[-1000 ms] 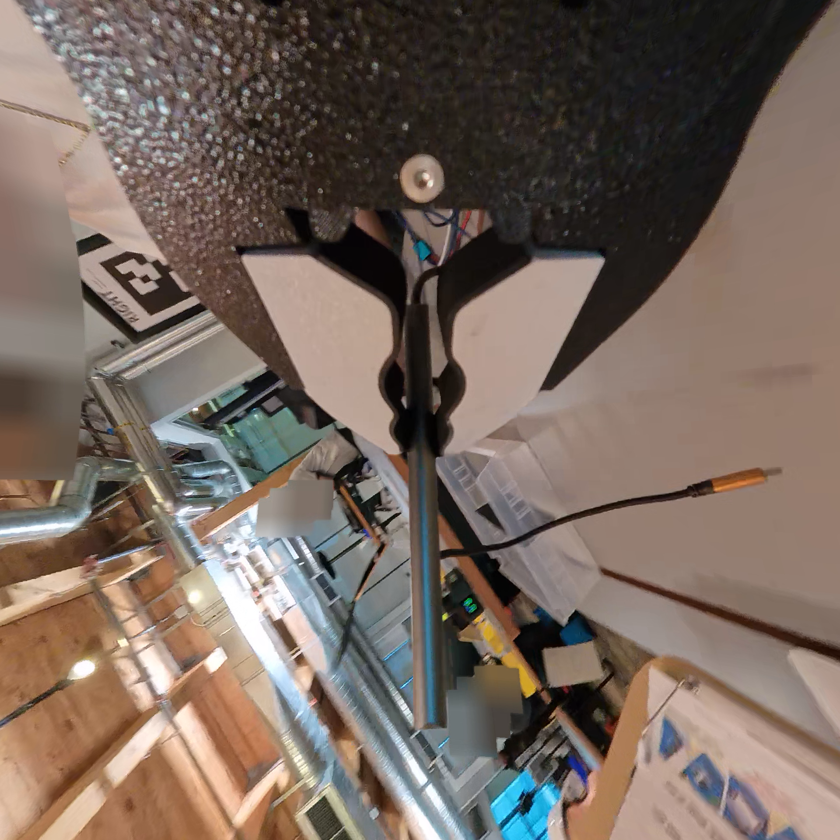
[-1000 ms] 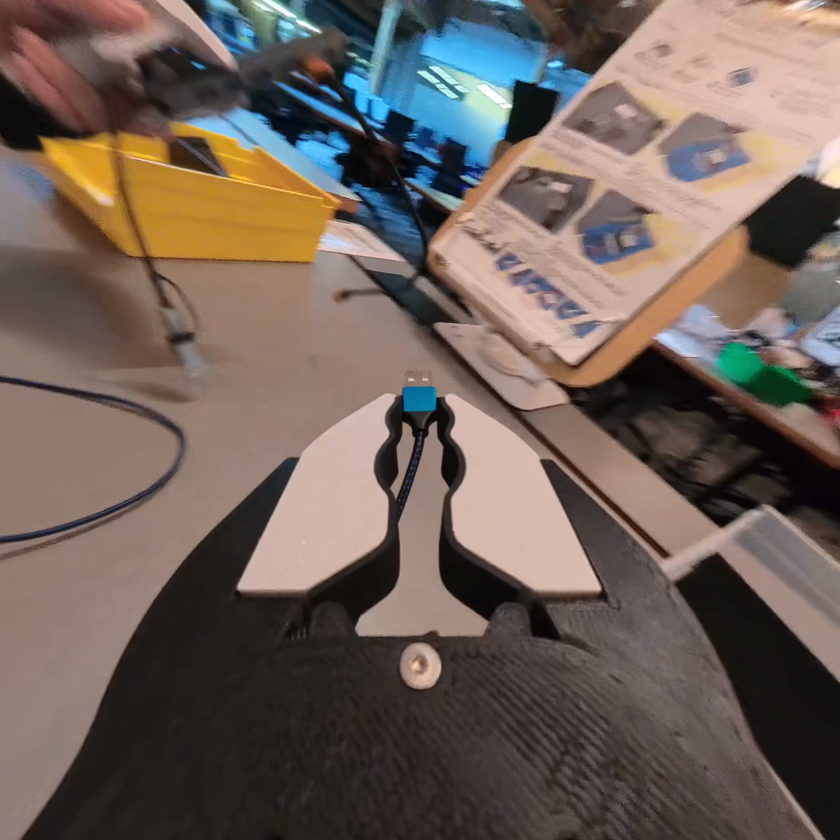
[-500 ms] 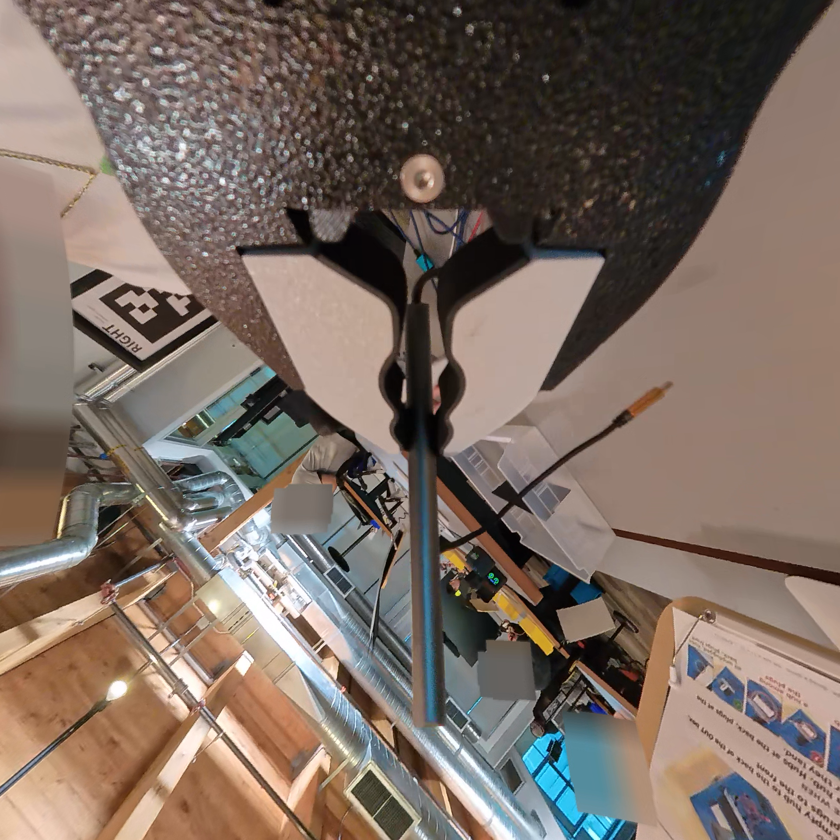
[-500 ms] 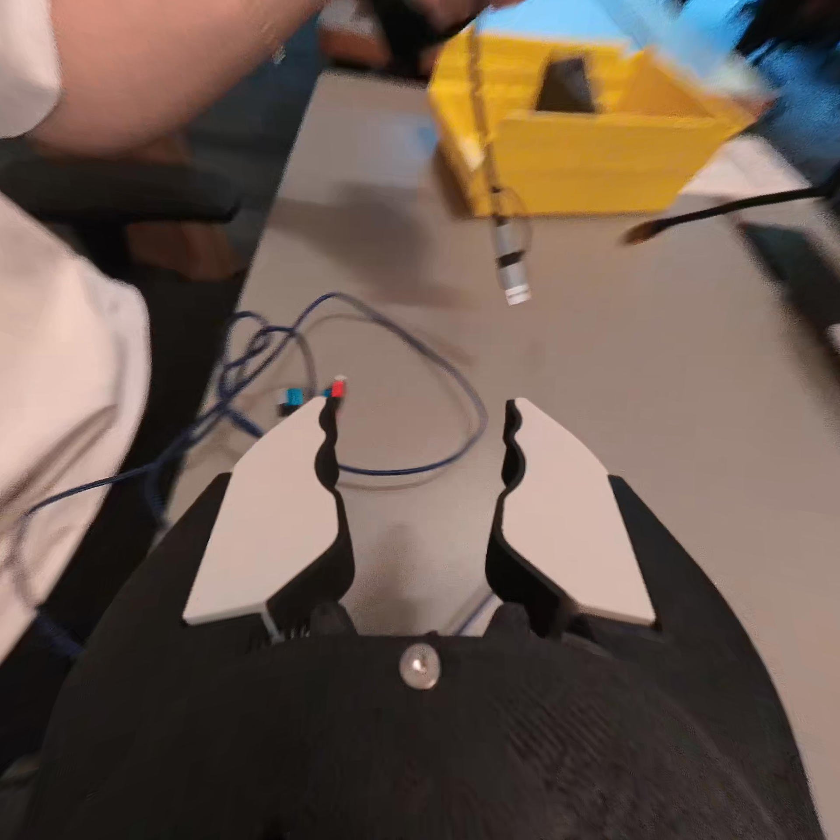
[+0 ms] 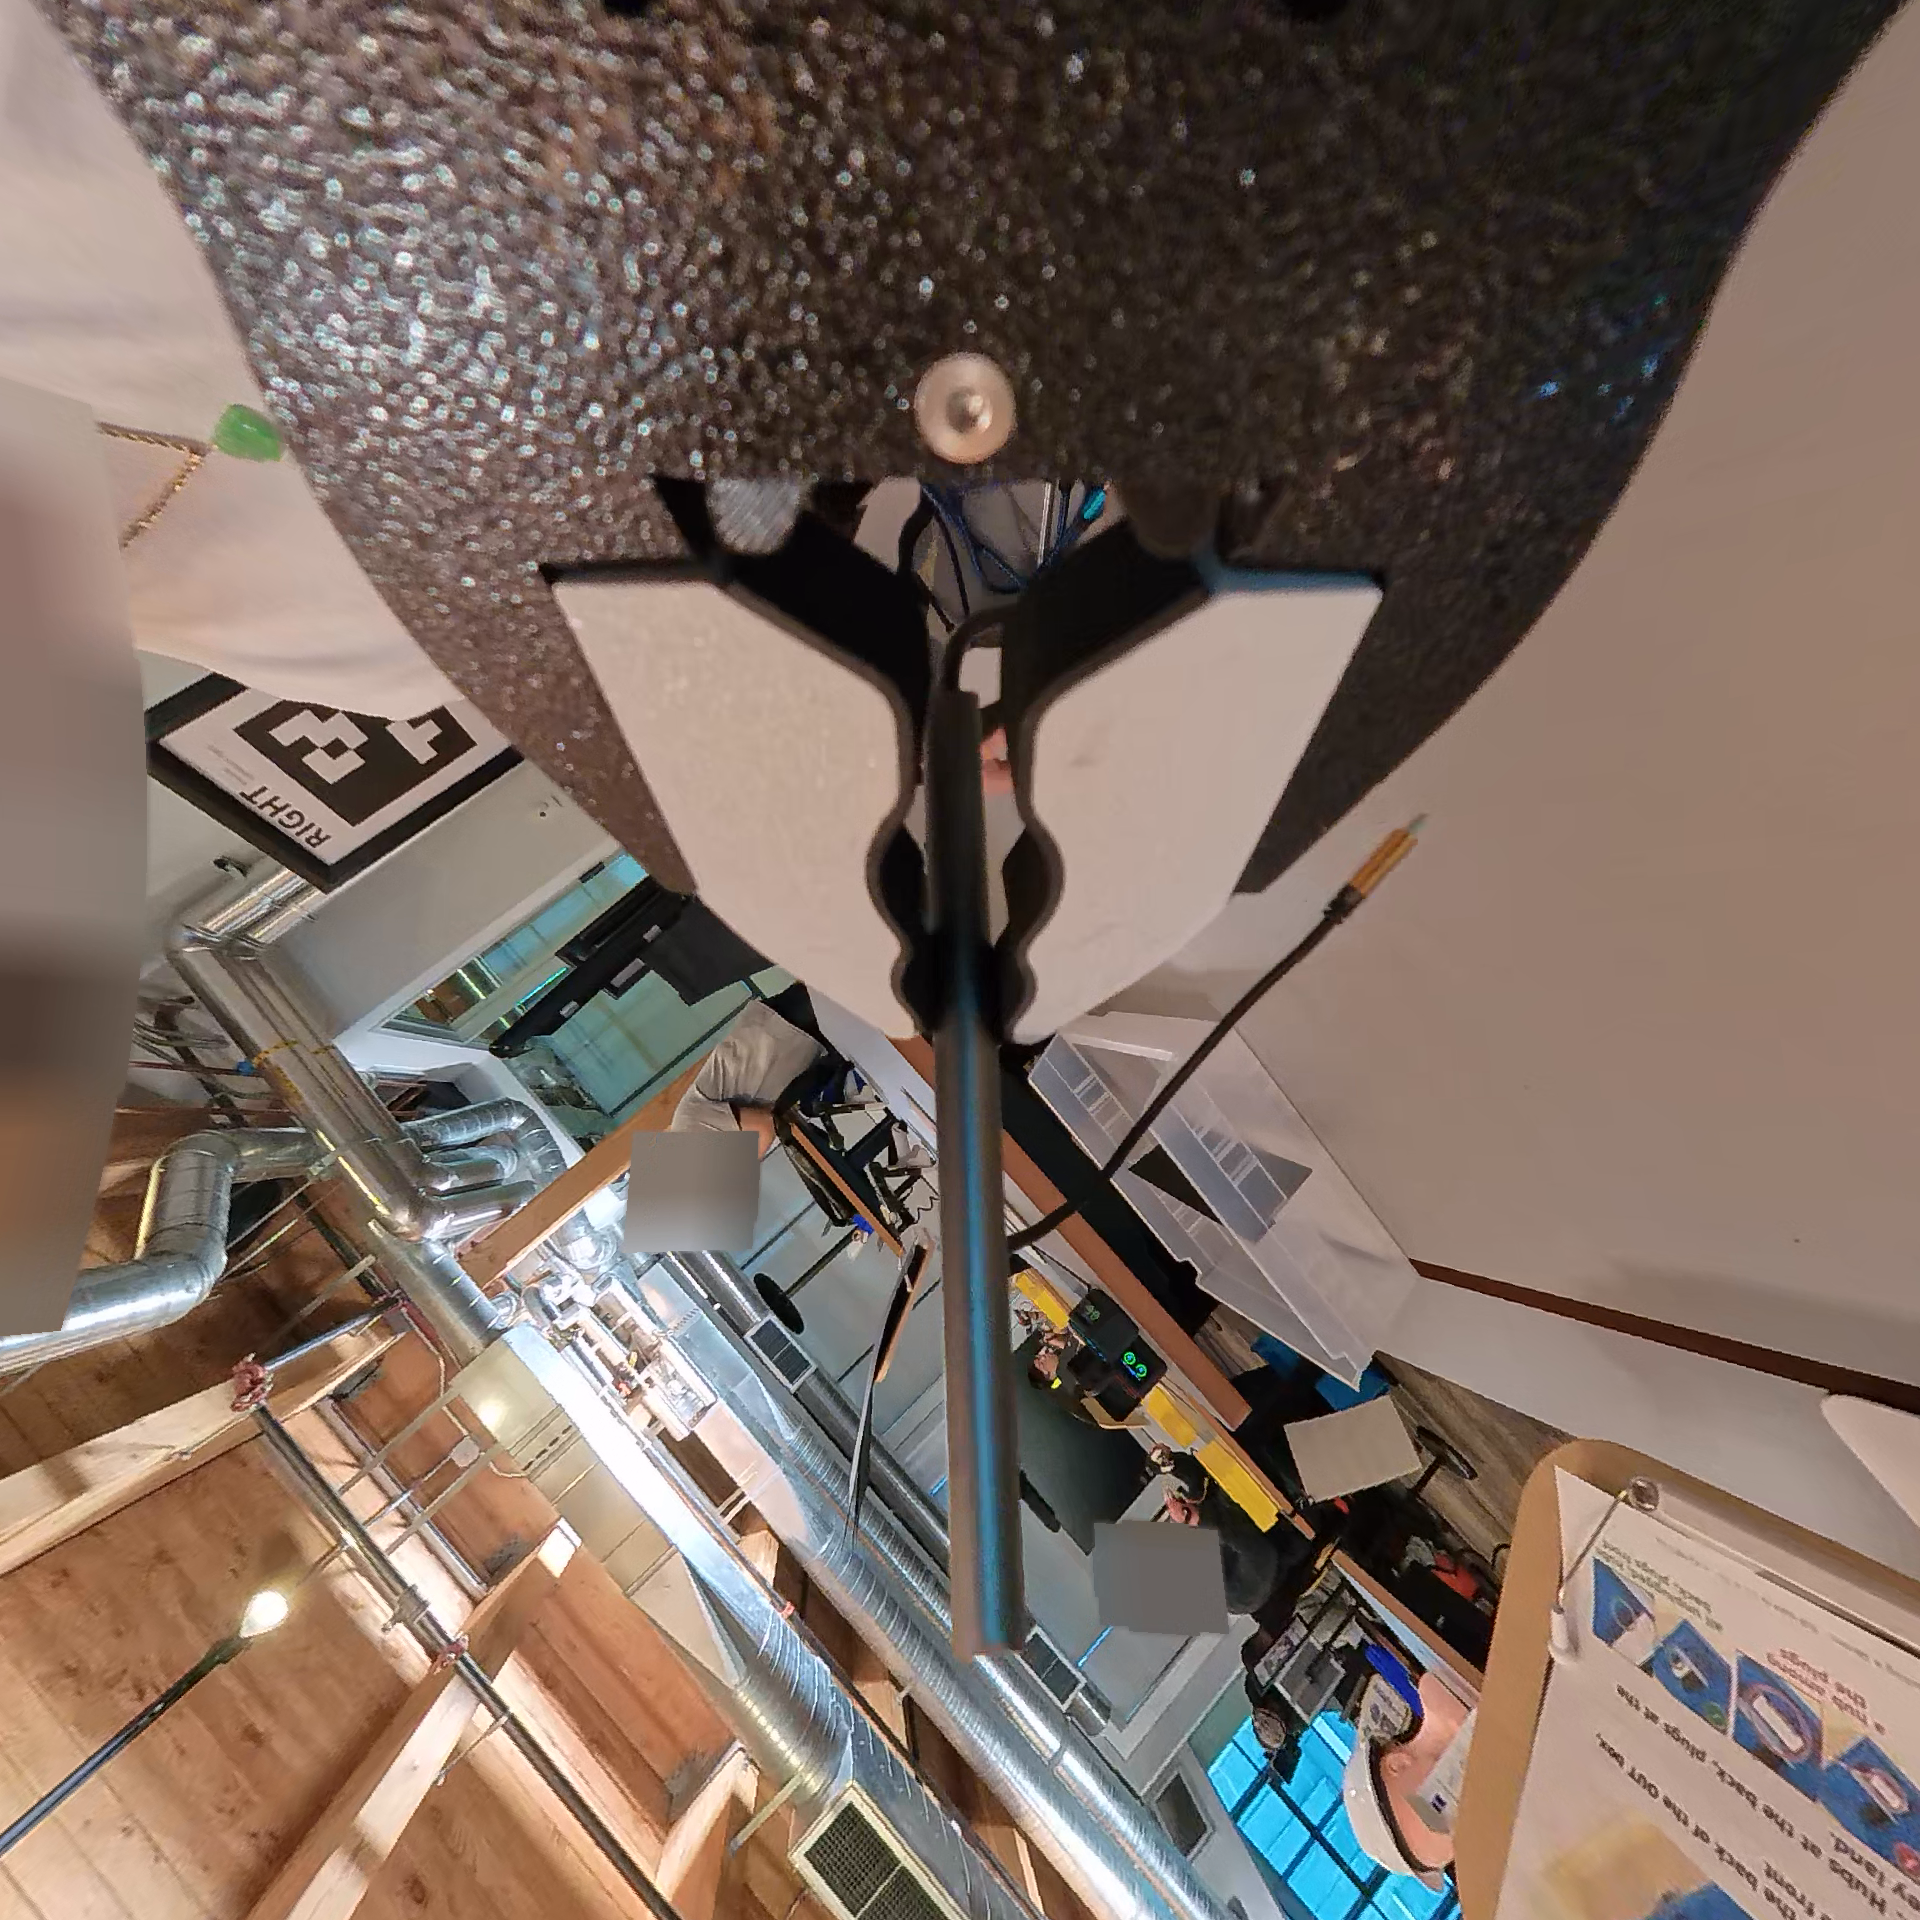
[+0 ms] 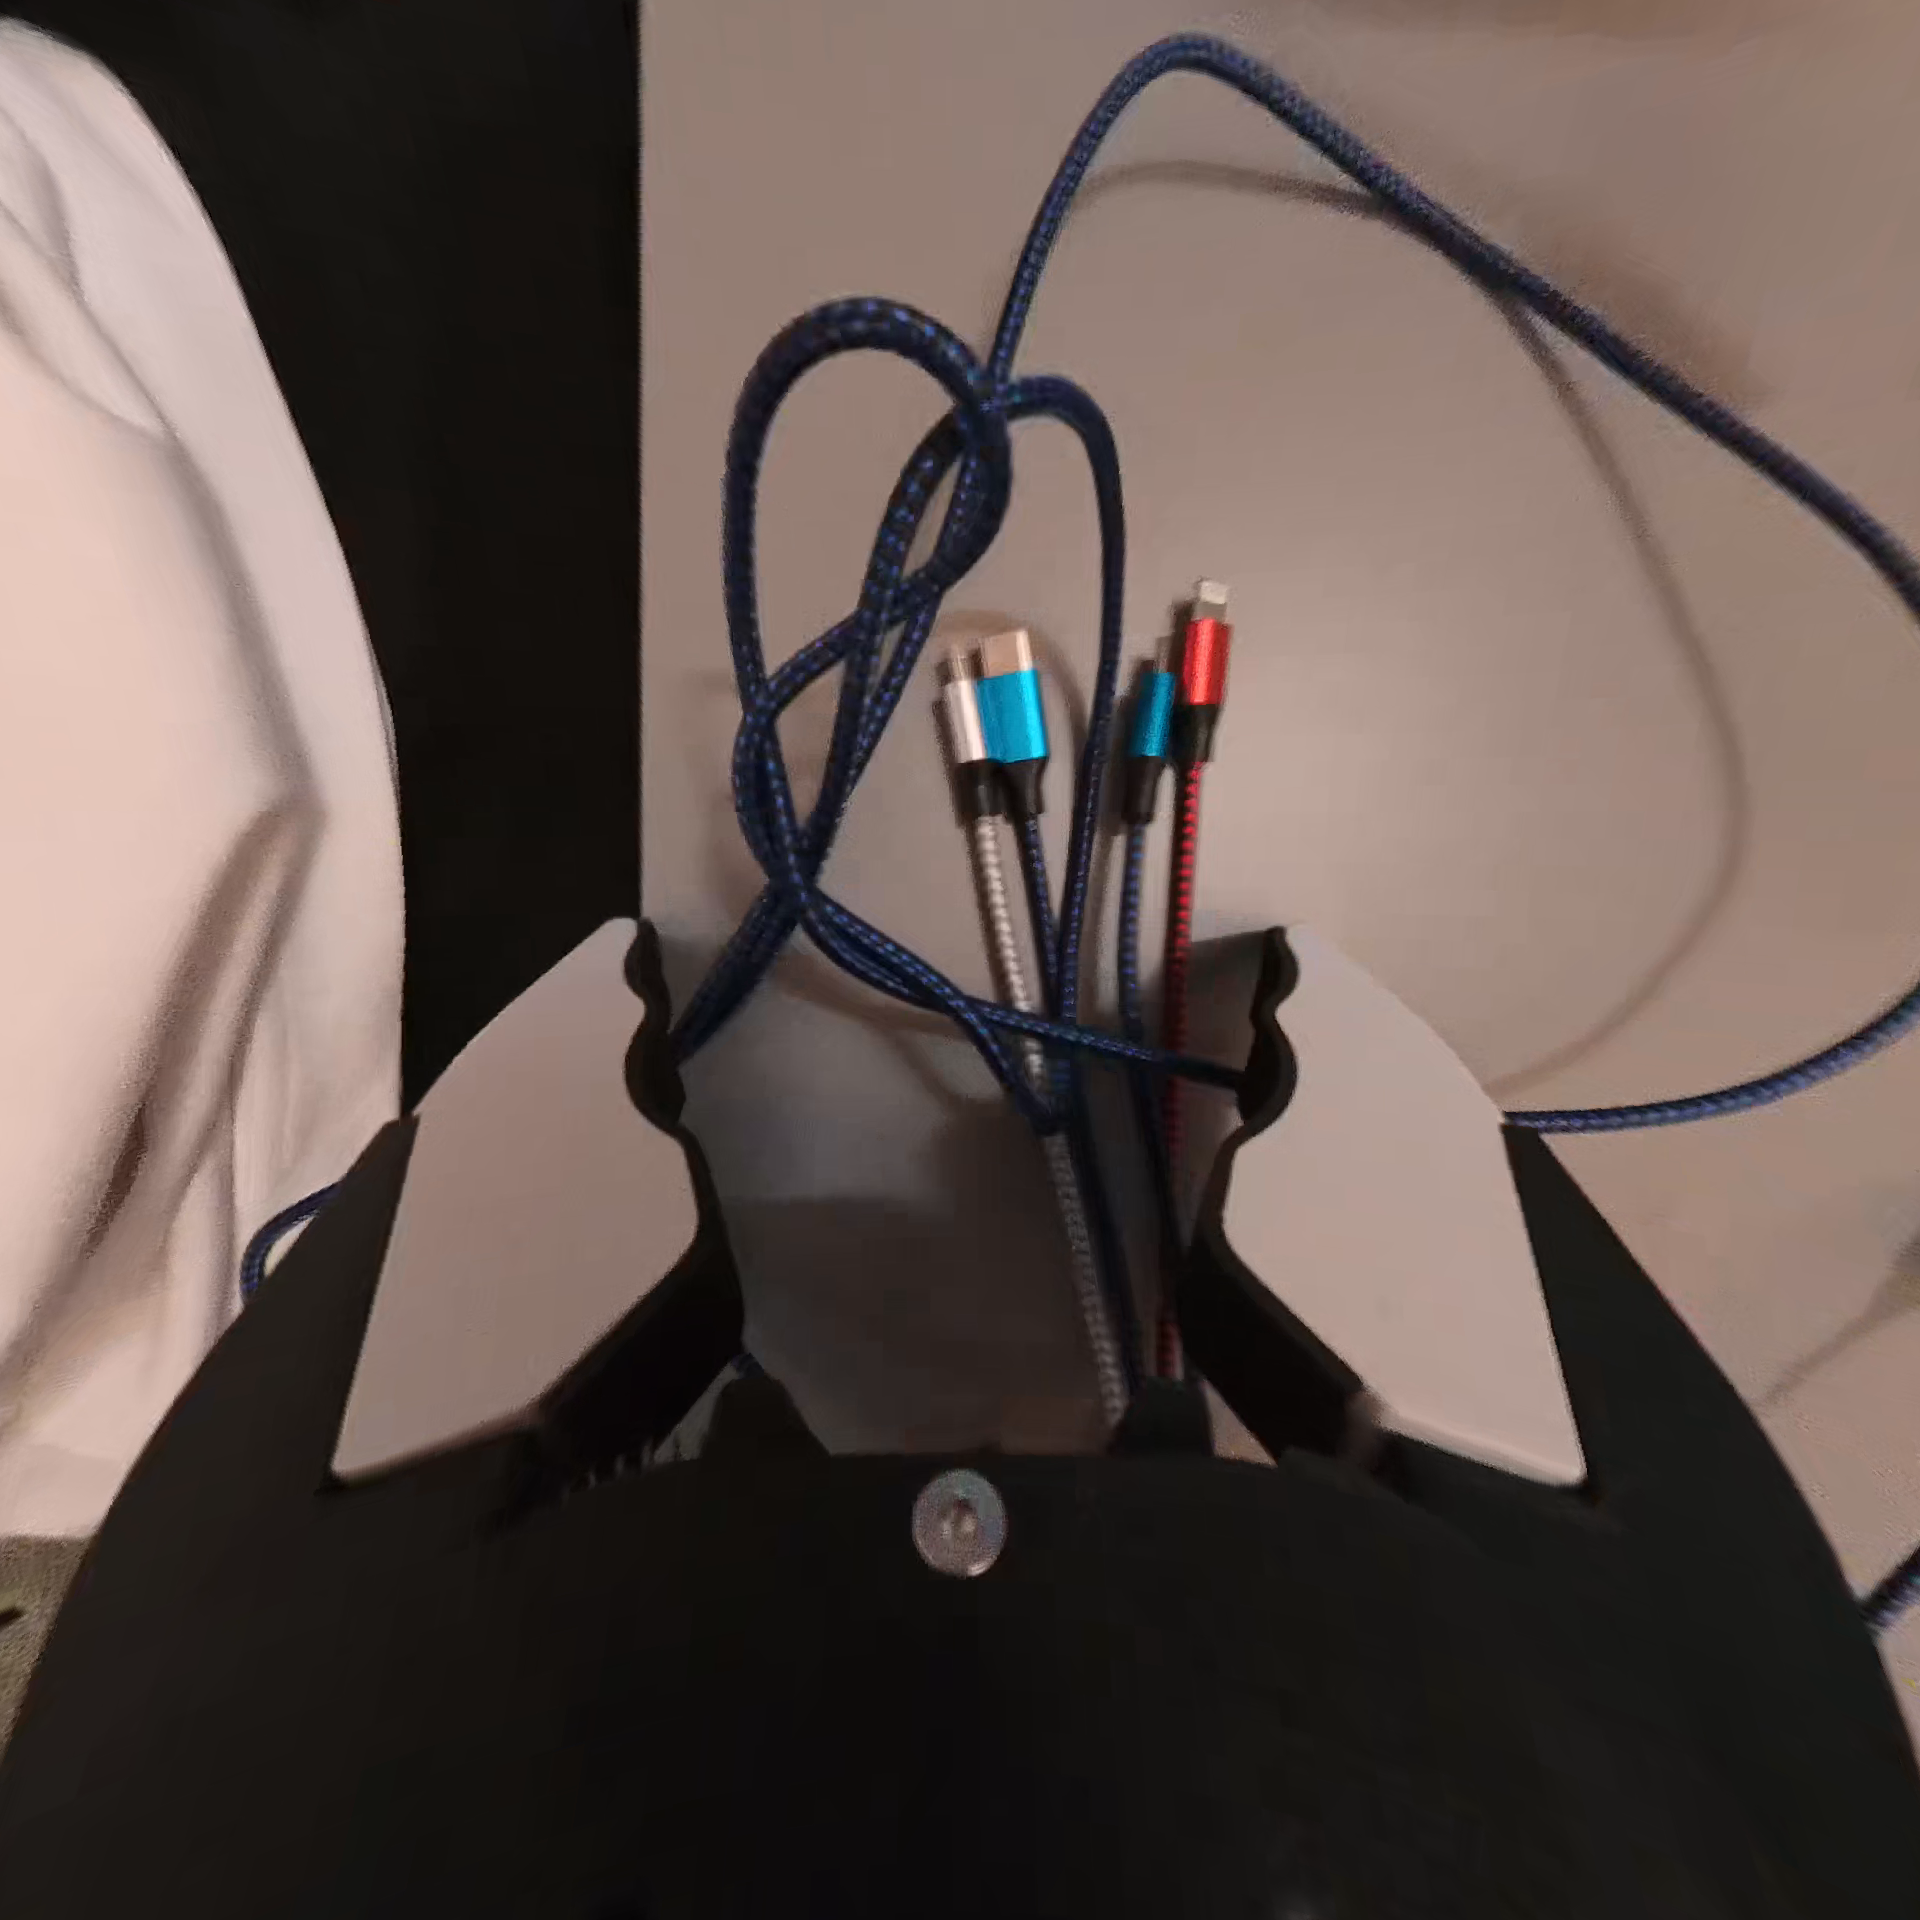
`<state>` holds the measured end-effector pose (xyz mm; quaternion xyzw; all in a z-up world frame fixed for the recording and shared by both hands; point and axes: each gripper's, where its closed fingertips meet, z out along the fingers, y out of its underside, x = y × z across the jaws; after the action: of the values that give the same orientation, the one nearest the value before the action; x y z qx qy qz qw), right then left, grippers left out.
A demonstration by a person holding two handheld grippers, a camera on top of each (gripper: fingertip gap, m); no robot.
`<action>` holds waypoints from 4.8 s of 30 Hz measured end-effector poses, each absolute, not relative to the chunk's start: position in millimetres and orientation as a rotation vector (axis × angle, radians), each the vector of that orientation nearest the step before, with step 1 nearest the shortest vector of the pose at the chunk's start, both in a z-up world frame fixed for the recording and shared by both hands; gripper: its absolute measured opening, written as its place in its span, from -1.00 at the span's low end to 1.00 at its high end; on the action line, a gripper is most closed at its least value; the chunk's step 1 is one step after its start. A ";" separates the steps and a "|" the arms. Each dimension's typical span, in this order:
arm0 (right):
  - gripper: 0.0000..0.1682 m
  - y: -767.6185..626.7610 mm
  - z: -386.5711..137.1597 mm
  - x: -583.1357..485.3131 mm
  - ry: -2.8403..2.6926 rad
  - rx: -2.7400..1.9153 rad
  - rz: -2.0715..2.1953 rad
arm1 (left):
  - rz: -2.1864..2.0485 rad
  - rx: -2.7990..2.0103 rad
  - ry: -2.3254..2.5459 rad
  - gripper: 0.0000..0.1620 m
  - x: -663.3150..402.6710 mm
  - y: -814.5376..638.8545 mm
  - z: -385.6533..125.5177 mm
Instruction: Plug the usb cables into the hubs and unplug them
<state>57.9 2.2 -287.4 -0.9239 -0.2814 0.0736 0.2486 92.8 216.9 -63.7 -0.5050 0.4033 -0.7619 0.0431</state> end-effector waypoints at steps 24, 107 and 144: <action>-0.92 -1.1 -273.4 172.6 -0.670 -2.553 -0.220 | -2.347 -1.519 1.234 -0.88 85.4 215.6 -70.3; -0.13 -78.1 -125.4 621.7 0.146 -2.564 -0.706 | -2.419 -1.535 1.263 -0.89 126.1 199.6 -80.4; -0.81 141.0 -108.9 143.8 -0.628 -1.698 -0.263 | -2.651 -1.516 1.444 -0.87 108.1 124.9 -124.2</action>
<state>143.8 141.0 -108.9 -0.7355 -0.2718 -0.1140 0.6101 108.1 124.9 -124.2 -0.4456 0.4245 -0.7793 -0.1177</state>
